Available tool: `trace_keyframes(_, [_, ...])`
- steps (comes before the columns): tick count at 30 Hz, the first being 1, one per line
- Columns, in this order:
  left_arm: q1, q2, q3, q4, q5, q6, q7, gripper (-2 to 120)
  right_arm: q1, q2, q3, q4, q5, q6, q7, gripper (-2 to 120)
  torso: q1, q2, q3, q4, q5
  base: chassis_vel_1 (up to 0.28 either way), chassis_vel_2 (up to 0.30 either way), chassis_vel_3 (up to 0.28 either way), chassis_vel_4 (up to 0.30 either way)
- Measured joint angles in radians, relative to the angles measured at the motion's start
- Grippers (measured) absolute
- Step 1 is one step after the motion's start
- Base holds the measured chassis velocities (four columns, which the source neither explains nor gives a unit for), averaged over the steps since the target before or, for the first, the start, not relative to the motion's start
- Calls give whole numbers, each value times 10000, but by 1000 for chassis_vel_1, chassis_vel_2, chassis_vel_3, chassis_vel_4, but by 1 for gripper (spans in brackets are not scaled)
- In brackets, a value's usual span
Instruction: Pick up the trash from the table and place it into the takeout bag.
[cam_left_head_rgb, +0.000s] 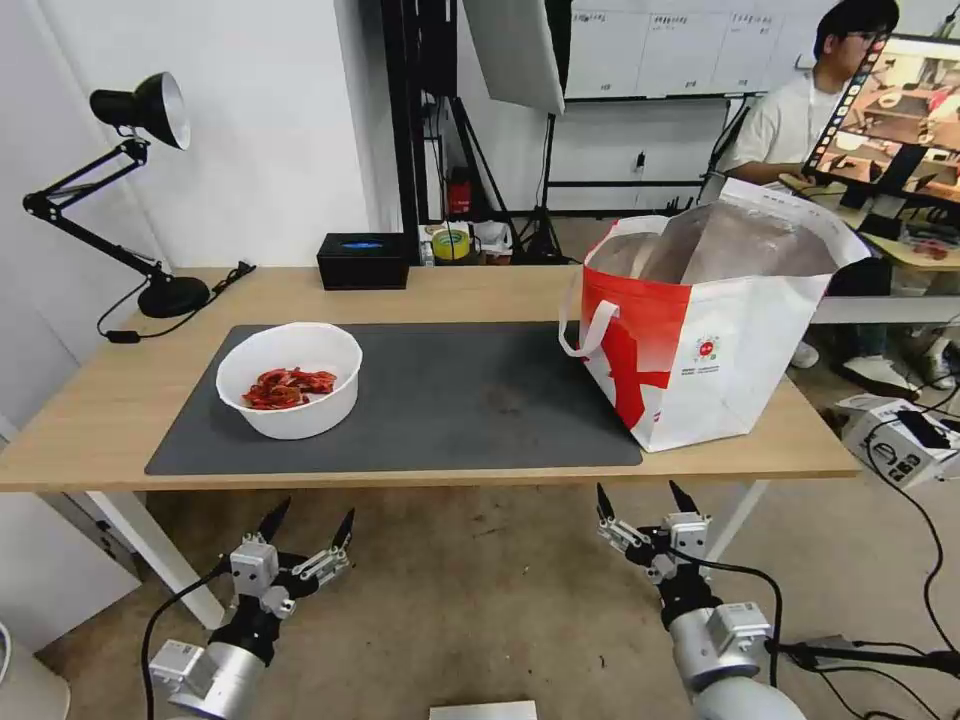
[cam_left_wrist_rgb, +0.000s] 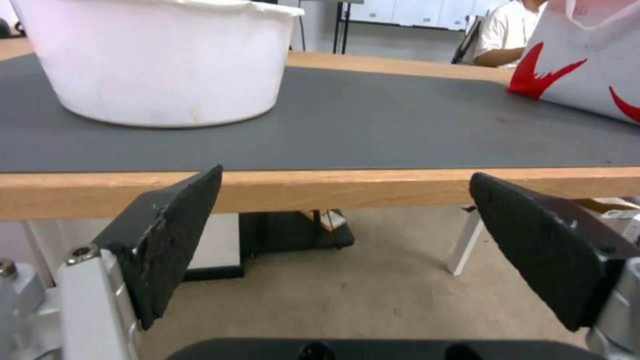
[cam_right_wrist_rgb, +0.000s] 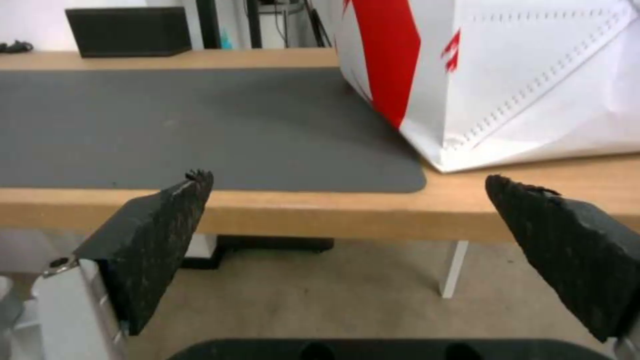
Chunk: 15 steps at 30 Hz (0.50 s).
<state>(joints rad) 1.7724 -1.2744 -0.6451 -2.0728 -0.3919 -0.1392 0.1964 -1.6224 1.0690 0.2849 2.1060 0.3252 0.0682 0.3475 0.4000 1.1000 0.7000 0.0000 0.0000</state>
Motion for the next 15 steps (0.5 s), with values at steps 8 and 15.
trace_keyframes(8, [-94, 116, -7, 99, -38, -5, 2, 100, 11, 13, -5, -46, 20, -13, -8, 100, 0, 0, 0, 0, 0, 0, 0, 0, 0])
trace_keyframes(15, [-530, 573, -378, 14, -663, 207, -140, 100, 15, 9, -6, -45, 30, -29, -12, 100, 0, 0, 0, 1, 0, 0, 0, 0, 0])
